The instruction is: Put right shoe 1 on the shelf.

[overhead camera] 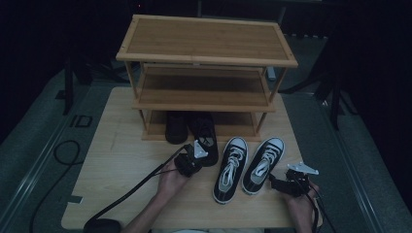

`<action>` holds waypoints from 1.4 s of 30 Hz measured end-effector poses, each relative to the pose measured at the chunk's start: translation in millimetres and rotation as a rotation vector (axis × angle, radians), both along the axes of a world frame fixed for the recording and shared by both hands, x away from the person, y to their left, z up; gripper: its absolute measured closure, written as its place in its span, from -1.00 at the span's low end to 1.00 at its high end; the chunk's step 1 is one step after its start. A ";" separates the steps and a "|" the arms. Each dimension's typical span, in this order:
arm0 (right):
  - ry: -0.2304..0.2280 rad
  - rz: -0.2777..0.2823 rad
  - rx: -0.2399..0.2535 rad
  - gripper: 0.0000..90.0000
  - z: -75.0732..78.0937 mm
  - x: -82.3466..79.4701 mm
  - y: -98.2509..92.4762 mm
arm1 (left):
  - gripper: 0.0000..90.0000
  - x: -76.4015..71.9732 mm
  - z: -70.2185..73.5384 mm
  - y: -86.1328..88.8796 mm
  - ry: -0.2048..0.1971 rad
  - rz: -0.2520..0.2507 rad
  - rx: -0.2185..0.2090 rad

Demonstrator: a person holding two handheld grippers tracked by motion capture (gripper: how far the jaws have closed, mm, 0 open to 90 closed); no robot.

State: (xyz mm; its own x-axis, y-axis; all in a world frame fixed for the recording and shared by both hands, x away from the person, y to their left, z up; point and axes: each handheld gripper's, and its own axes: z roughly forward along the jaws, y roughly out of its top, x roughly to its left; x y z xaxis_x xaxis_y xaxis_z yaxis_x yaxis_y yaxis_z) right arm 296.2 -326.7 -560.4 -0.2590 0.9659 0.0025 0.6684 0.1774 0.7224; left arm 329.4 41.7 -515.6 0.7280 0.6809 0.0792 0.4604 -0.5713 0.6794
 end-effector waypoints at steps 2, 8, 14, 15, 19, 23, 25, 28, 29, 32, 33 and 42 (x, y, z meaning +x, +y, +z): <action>0.000 0.000 0.000 -0.68 0.0 0.0 0.0 | 1.00 0.4 2.6 0.9 -0.008 0.015 0.000; 0.000 0.000 0.000 -0.68 0.0 0.0 0.0 | 0.99 -3.8 5.3 -8.7 -0.002 -0.047 -0.031; 0.000 0.000 0.000 -0.68 0.0 0.0 0.0 | 0.98 -2.2 -5.5 -26.6 0.030 -0.100 -0.010; 0.000 0.000 0.000 -0.68 0.0 0.0 0.0 | 0.97 -1.7 -7.5 -28.9 0.039 -0.107 0.000; 0.000 0.001 -0.001 -0.68 0.0 0.0 0.0 | 0.97 -1.2 -17.0 -38.3 0.063 -0.124 0.038; 0.000 0.000 0.000 -0.68 0.0 0.0 0.0 | 0.97 3.1 -23.0 -40.8 0.063 -0.112 0.080; 0.000 0.001 0.000 -0.68 0.0 0.0 0.0 | 1.00 7.8 -23.4 -38.3 0.071 -0.099 0.070; 0.000 0.000 0.000 -0.68 0.0 0.0 0.0 | 1.00 10.4 -21.1 -36.5 0.055 -0.089 0.070; 0.000 0.000 0.000 -0.68 0.0 0.0 0.0 | 1.00 11.7 -20.4 -35.7 0.051 -0.082 0.069; 0.000 0.000 0.000 -0.68 0.0 0.0 0.0 | 1.00 16.7 -18.6 -32.6 0.050 -0.068 0.057; 0.000 0.000 0.000 -0.68 0.0 0.0 0.0 | 1.00 17.7 -18.2 -32.2 0.053 -0.068 0.048; 0.000 0.000 0.000 -0.68 0.0 0.0 0.0 | 1.00 37.8 -17.1 -24.8 0.033 0.015 0.070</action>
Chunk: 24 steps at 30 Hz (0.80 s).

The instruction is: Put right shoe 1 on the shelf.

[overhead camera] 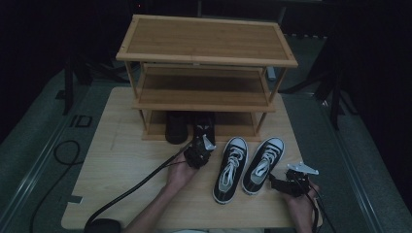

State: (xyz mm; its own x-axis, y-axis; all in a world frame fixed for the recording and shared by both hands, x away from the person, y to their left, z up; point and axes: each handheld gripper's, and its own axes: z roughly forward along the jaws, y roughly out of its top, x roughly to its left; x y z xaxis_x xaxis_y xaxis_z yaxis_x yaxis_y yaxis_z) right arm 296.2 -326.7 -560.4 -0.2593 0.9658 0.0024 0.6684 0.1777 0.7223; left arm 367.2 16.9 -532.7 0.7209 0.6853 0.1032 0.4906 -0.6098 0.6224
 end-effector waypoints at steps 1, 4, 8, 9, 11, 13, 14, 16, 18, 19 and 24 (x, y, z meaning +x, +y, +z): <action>0.000 0.000 0.000 -0.68 0.0 0.0 0.0 | 1.00 3.0 0.2 1.4 0.001 0.008 -0.003; 0.000 0.000 0.000 -0.68 0.0 0.0 0.0 | 1.00 10.5 0.0 4.7 0.001 0.034 -0.004; 0.000 0.000 0.000 -0.68 0.0 0.0 0.0 | 0.99 18.4 -1.1 8.9 0.005 0.066 -0.011; 0.000 0.000 0.000 -0.68 0.0 0.0 0.0 | 0.99 20.1 -1.1 9.7 0.007 0.070 -0.012; 0.000 0.000 0.001 -0.68 0.0 0.0 0.1 | 0.99 23.1 -1.7 10.7 0.007 0.079 -0.012; 0.000 0.000 0.000 -0.68 0.0 0.0 0.0 | 0.99 26.1 -1.6 12.2 0.009 0.085 -0.012; 0.000 0.000 0.000 -0.68 0.0 0.0 0.0 | 0.99 27.1 -1.9 12.5 0.011 0.089 -0.018; 0.000 0.000 0.000 -0.68 0.0 0.0 0.0 | 0.99 29.5 -2.1 13.5 0.010 0.095 -0.011; 0.000 0.000 0.000 -0.68 0.0 0.0 0.0 | 0.99 31.4 -2.4 14.4 0.016 0.100 -0.024; 0.000 0.000 0.000 -0.68 0.0 0.0 0.0 | 0.99 31.8 -2.4 14.4 0.015 0.099 -0.021; 0.000 0.000 0.000 -0.68 0.0 0.0 0.0 | 0.99 33.6 -2.7 15.4 0.020 0.095 -0.032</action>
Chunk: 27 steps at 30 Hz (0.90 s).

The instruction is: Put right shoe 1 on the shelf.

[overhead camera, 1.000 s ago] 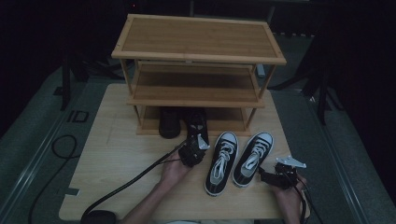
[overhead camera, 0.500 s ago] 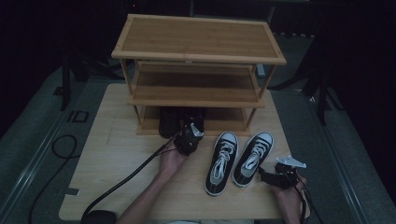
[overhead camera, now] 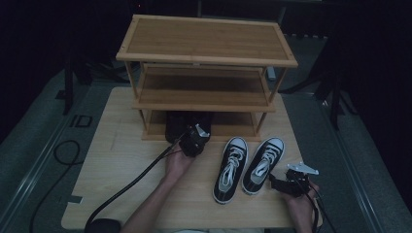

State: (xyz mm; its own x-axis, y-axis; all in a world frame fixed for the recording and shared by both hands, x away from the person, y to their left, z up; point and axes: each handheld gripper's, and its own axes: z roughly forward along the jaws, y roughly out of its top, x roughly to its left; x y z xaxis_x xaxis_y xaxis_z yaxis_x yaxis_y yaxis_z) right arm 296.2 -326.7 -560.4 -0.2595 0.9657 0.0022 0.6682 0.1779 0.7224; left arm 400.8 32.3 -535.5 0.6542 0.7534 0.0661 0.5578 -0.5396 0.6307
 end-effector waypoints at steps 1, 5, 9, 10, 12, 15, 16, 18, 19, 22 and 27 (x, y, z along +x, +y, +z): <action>0.000 0.000 0.000 -0.68 0.0 0.0 0.0 | 0.97 -0.3 0.0 0.1 0.000 -0.003 0.000; 0.000 0.000 0.000 -0.68 0.0 0.0 0.0 | 0.79 -3.7 -0.5 -0.1 -0.008 -0.031 0.009; 0.000 0.000 0.000 -0.68 0.0 0.0 0.0 | 0.62 -6.7 -0.2 6.0 -0.013 -0.050 0.002; 0.000 0.000 0.000 -0.68 0.0 0.0 0.0 | 0.59 -8.0 0.6 7.8 -0.015 -0.054 -0.001; 0.000 0.000 0.000 -0.68 0.0 0.0 0.0 | 0.53 -10.7 1.8 11.9 -0.020 -0.070 -0.016; 0.000 0.000 0.000 -0.68 0.0 0.0 0.0 | 0.45 -15.1 2.1 18.6 -0.022 -0.083 -0.042; 0.000 0.000 0.000 -0.68 0.0 0.0 0.0 | 0.43 -16.6 1.8 21.5 -0.016 -0.082 -0.050; 0.000 0.000 0.000 -0.68 0.0 0.0 0.0 | 0.41 -20.7 0.0 26.6 -0.017 -0.087 -0.059; 0.000 0.000 0.000 -0.68 0.0 0.0 0.0 | 0.40 -23.1 -1.5 29.0 -0.015 -0.084 -0.065; 0.000 0.000 0.000 -0.68 0.0 0.0 0.0 | 0.35 -30.1 -4.4 37.0 -0.032 -0.080 -0.061; 0.000 0.000 0.000 -0.68 0.0 0.0 0.0 | 0.33 -42.0 -9.2 53.6 -0.029 -0.072 -0.084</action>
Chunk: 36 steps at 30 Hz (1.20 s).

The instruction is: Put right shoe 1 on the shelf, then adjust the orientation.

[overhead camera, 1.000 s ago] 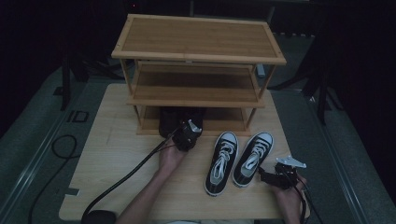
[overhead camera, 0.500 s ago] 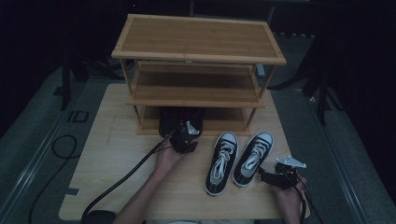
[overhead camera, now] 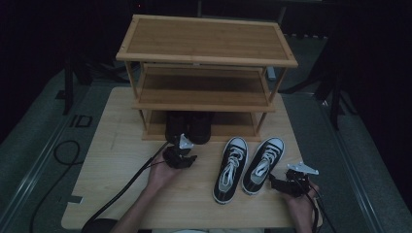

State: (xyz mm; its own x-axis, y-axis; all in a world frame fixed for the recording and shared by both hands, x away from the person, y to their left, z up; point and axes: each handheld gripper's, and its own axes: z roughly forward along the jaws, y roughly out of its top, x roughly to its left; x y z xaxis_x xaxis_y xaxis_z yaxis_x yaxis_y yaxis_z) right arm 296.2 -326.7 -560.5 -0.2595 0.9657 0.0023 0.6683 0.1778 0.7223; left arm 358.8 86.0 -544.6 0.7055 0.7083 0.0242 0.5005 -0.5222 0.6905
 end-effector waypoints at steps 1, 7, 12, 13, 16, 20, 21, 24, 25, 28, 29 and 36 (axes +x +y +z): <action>0.000 0.000 0.000 -0.68 0.0 0.0 0.0 | 0.32 -1.2 -0.4 2.6 0.008 0.001 -0.003; 0.000 0.000 0.001 -0.68 0.0 0.0 0.1 | 0.29 -8.7 -1.8 18.5 0.027 0.040 -0.052; 0.000 0.005 0.001 -0.68 0.0 0.3 -0.4 | 0.28 -16.0 -1.6 27.9 0.019 0.082 -0.065; 0.000 0.006 0.001 -0.68 0.0 0.4 -0.5 | 0.27 -16.3 -1.7 28.5 0.018 0.082 -0.064; 0.000 0.007 0.001 -0.68 0.0 0.4 -0.5 | 0.27 -15.5 -3.9 29.2 0.026 0.088 -0.067; 0.000 0.007 0.000 -0.68 0.0 0.4 -0.5 | 0.27 -13.1 -6.6 30.2 0.031 0.096 -0.049; 0.000 0.007 0.000 -0.68 0.0 0.4 -0.5 | 0.27 -12.1 -7.1 30.7 0.033 0.101 -0.048; 0.000 0.007 0.000 -0.68 0.0 0.4 -0.5 | 0.27 -9.7 -8.4 32.2 0.041 0.108 -0.058; 0.000 0.007 0.000 -0.68 0.0 0.4 -0.5 | 0.27 -9.3 -9.2 32.3 0.044 0.110 -0.056; 0.005 0.022 -0.002 -0.71 0.2 1.0 -1.1 | 0.25 -9.2 -10.1 32.0 0.040 0.110 -0.064; 0.008 0.027 -0.004 -0.71 0.5 1.3 -1.4 | 0.25 -9.4 -10.2 31.9 0.038 0.107 -0.061; 0.033 0.040 -0.009 -0.55 4.2 3.9 -4.6 | 0.19 -11.6 -11.4 29.3 0.017 0.102 -0.047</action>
